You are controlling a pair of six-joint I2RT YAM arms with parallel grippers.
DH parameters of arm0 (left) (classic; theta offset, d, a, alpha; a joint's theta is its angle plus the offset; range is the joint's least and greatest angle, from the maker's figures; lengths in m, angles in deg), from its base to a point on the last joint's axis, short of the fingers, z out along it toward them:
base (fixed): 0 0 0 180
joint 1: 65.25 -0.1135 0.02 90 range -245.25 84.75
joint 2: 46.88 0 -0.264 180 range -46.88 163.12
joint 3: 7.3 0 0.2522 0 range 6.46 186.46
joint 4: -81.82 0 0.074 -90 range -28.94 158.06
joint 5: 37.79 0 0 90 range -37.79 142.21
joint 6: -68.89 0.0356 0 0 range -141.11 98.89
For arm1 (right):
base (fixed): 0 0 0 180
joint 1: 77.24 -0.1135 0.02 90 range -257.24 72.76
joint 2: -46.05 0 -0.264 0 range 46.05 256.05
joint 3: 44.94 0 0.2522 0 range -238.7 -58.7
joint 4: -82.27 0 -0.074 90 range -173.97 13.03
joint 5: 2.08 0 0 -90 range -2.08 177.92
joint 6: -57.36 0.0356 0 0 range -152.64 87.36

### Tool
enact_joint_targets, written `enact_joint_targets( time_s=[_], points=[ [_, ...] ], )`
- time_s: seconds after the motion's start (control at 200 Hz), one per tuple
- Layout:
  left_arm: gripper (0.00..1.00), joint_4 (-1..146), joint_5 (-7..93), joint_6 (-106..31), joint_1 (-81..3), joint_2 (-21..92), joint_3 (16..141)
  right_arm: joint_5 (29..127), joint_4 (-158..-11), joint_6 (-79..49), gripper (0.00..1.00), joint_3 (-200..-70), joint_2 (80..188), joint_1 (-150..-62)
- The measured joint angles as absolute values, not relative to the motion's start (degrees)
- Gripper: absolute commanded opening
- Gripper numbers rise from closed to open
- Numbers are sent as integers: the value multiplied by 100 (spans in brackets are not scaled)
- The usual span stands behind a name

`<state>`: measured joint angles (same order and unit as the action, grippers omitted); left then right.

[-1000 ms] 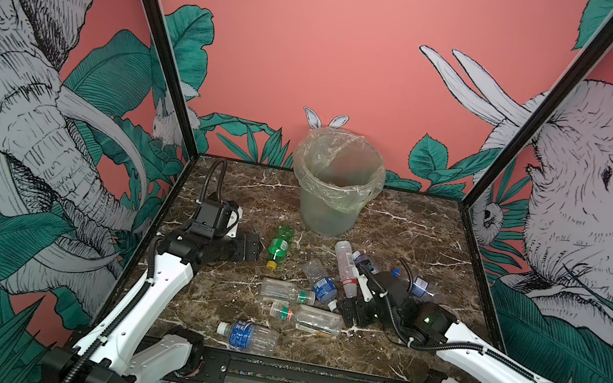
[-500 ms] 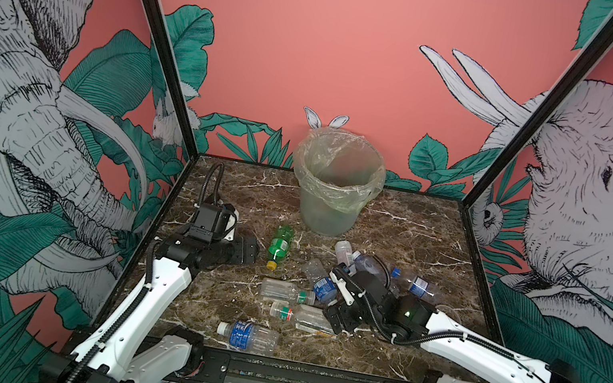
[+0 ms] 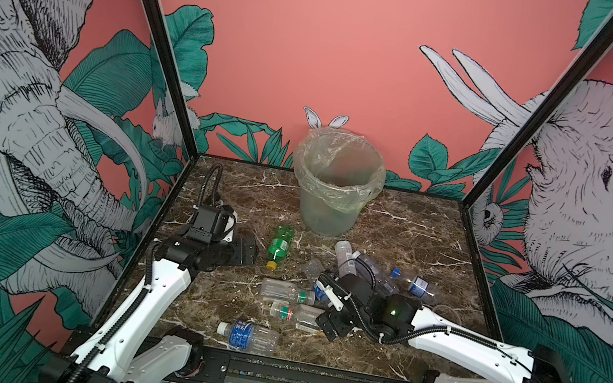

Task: Throw the plastic bottles in the bin
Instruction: 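Lower the right gripper onto the clear bottle with green label and close it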

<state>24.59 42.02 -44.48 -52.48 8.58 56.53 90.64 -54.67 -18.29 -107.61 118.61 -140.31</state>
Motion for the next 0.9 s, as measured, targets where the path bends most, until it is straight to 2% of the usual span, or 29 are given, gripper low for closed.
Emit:
enact_joint_targets(
  time_s=[0.66,0.9],
  points=[
    [99,2468,4219,-4556,-5261,858,5491,9186,-5810,-1768,96,-10708,12814,-14540],
    [99,2470,4219,-4558,-5261,860,5462,9228,-5819,-1794,79,-10708,13089,-14595]
  ],
)
